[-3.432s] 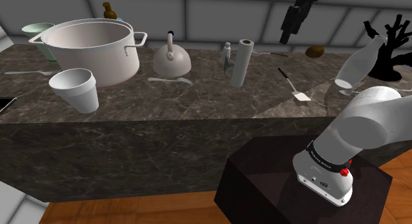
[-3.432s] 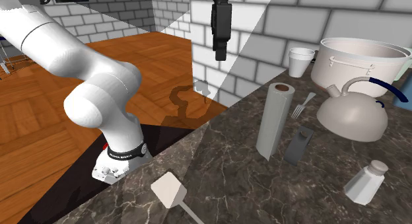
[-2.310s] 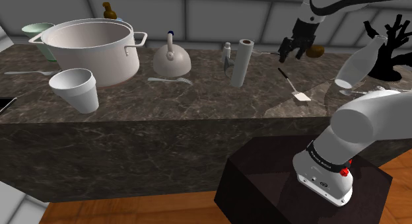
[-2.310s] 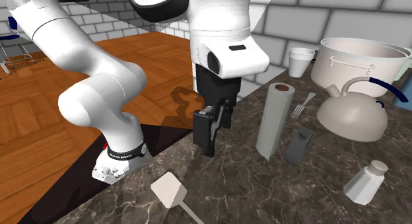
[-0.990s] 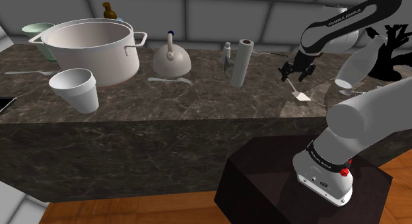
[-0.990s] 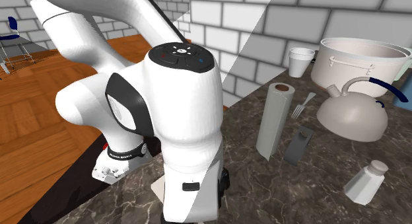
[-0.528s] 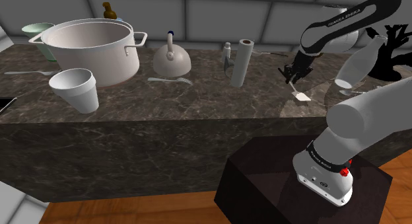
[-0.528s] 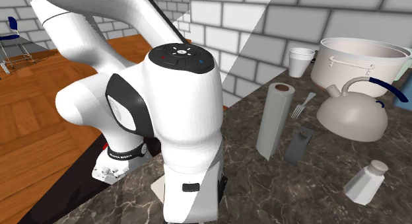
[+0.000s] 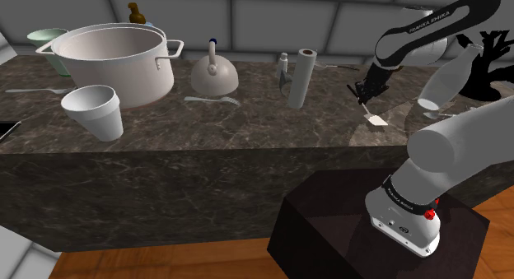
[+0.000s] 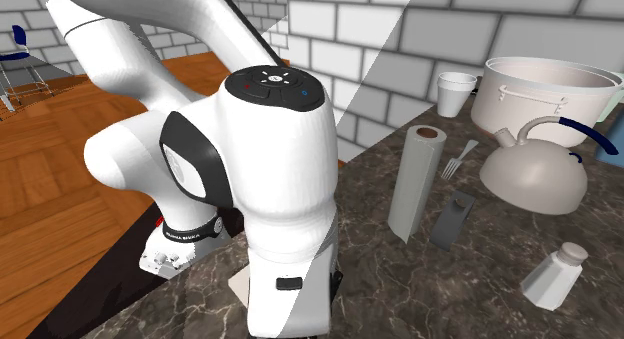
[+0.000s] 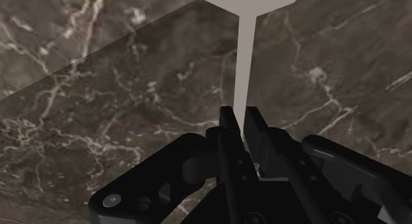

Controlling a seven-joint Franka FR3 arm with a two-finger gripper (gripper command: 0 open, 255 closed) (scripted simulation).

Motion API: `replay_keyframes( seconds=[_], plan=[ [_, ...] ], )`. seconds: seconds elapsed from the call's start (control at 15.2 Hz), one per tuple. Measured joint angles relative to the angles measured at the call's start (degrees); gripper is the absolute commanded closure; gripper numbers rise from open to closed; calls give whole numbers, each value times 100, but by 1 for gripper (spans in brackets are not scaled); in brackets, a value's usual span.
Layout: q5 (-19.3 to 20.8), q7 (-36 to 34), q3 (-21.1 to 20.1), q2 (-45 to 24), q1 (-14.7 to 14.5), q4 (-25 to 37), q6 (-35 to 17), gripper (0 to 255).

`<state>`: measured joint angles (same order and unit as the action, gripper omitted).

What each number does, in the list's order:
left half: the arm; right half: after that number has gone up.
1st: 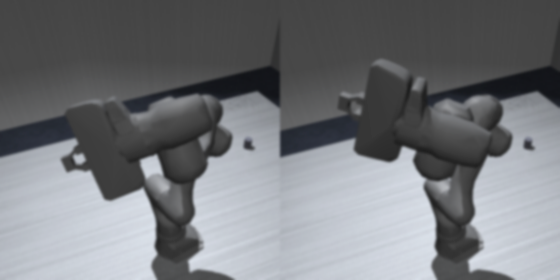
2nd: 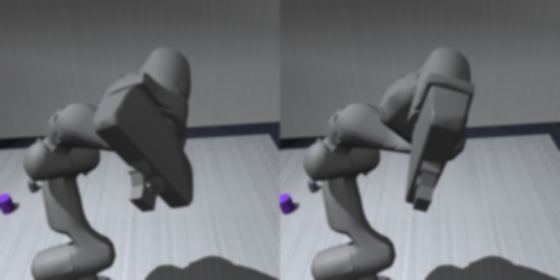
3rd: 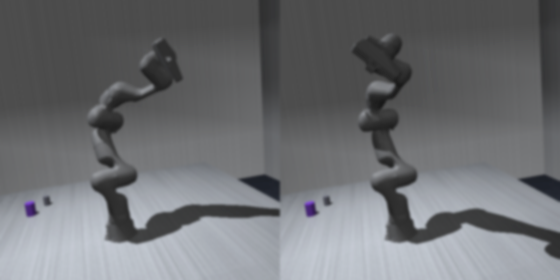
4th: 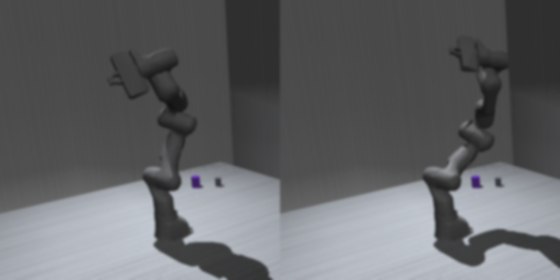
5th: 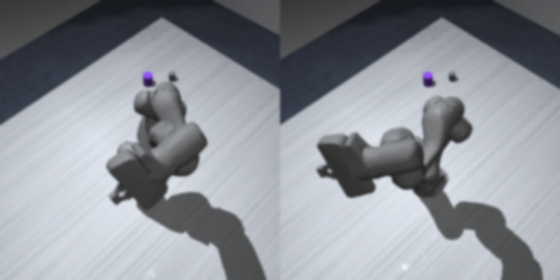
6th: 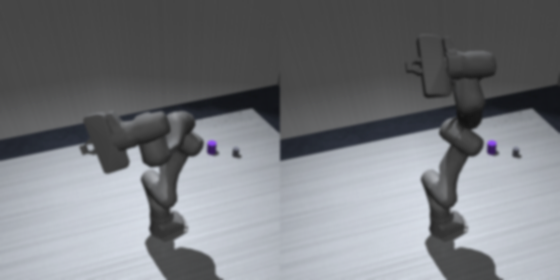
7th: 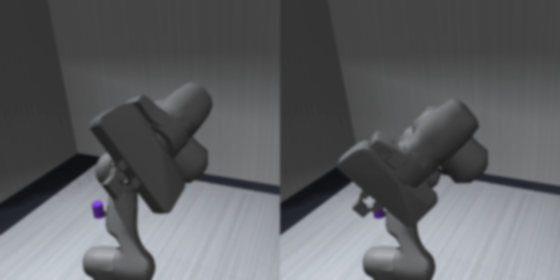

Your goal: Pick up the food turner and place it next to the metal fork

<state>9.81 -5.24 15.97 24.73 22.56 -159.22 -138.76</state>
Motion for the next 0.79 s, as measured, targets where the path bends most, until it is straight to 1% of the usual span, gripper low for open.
replay_keyframes(
  seconds=[0.2, 0.79],
  plan=[
    [1, -18, -33, 144, 6, 47, 190, 255],
    [-36, -17, -136, 636, 18, 455, 1086, 255]
  ],
)
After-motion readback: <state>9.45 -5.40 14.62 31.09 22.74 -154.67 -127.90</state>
